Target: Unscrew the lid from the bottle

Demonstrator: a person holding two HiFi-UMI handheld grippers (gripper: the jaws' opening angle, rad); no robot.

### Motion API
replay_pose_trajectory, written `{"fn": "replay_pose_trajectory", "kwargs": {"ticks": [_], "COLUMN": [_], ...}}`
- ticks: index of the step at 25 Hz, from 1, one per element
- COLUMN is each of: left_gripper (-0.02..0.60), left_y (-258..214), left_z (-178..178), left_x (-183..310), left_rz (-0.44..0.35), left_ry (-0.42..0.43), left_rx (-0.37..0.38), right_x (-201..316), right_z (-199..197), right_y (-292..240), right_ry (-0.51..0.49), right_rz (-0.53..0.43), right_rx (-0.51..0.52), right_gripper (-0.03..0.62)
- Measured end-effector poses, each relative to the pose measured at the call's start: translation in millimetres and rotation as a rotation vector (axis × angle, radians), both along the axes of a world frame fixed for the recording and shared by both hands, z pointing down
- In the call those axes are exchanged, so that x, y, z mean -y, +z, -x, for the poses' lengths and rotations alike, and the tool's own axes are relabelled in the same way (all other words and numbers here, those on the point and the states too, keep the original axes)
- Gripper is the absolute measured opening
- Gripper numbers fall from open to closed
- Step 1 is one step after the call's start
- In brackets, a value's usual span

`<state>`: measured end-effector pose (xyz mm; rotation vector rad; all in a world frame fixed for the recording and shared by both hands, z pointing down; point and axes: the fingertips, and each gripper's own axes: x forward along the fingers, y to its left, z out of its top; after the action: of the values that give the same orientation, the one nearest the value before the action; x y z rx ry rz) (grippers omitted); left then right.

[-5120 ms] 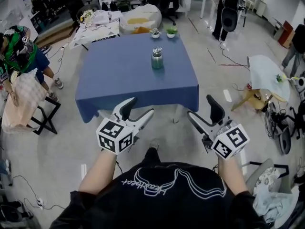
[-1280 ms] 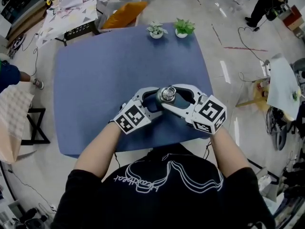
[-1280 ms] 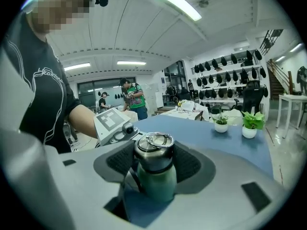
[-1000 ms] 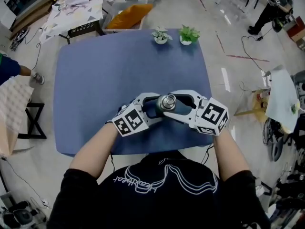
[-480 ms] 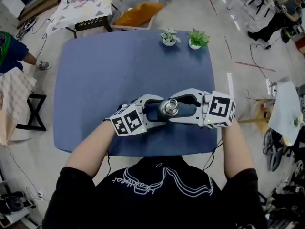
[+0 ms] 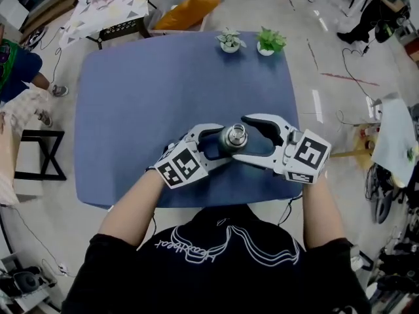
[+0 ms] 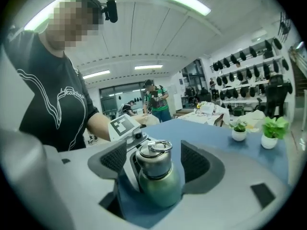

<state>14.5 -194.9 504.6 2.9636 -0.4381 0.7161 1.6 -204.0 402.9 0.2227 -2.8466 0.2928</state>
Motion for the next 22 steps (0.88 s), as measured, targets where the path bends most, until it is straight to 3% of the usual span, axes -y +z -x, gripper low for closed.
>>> {"fn": "replay_pose_trajectory", "kwargs": {"ticks": [5,9,13,19,22], "left_gripper": [0.318,0.318,0.316,0.314,0.314], "left_y": [-3.9,-2.3,-0.3,-1.6,-0.9], "left_z": [3.8,5.4,2.8,2.4,1.9], "left_x": [1.0,2.2,2.6,3.8,4.1], "left_rz": [0.008,0.019,0.026,0.023,0.022], "left_ry": [-0.142,-0.256,-0.323,-0.356,-0.361], "left_rx": [0.001,-0.005,0.001,-0.009,-0.016], "right_x": [-4.0,-3.9,-5.4,0.3,1.4], "right_z": [-1.9,-1.0,-3.1,-3.9,-4.6], "right_y": [5.6,11.3,18.7,22.7,23.3], "right_ry": [0.263,0.428,0.508,0.566,0.572], "right_rz": [-0.072,-0.073,-0.076,-0.118,-0.126], "right_rx": [-0.012,0.014,0.001,-0.02,-0.013], "right_gripper": [0.339,0.328,0.322,0.244,0.241]}}
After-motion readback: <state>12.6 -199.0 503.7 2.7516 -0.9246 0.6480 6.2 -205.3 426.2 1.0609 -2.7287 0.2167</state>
